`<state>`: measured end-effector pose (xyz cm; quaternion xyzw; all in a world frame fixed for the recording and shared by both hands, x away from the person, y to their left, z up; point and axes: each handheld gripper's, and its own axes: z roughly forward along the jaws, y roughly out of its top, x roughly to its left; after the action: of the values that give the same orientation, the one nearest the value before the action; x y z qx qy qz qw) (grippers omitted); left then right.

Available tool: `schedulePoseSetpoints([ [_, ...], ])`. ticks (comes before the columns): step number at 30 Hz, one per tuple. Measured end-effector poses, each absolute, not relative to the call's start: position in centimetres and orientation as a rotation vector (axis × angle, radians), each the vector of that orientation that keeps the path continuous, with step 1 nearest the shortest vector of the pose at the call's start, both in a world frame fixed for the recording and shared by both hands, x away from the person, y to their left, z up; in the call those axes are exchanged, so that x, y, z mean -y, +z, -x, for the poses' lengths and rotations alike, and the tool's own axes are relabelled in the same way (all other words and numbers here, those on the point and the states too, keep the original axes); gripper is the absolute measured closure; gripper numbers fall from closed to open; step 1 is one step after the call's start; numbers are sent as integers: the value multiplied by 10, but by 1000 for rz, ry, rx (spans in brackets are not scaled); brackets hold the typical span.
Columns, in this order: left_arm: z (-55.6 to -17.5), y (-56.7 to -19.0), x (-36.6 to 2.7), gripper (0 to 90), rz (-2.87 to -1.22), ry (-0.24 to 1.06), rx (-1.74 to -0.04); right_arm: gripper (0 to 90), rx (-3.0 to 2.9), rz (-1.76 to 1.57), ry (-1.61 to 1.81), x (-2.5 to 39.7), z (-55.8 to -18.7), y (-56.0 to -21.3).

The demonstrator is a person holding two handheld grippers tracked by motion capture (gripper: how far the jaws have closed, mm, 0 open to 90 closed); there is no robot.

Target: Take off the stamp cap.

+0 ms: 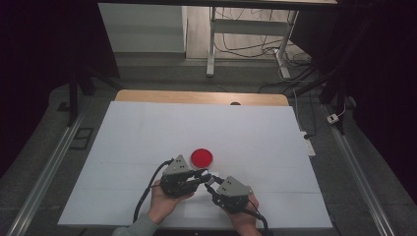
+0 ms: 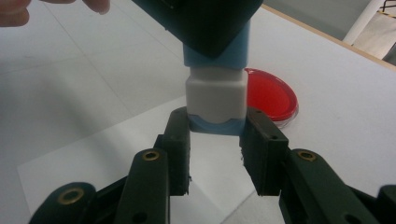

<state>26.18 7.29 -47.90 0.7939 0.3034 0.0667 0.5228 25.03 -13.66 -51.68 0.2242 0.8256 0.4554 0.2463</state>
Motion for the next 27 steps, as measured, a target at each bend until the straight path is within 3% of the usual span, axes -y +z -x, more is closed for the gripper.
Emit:
schedulePoseSetpoints([
  [27, -258, -480, -73, 758, -1859, 184, -731, 648, -2210, -641, 1261, 136, -246, -517],
])
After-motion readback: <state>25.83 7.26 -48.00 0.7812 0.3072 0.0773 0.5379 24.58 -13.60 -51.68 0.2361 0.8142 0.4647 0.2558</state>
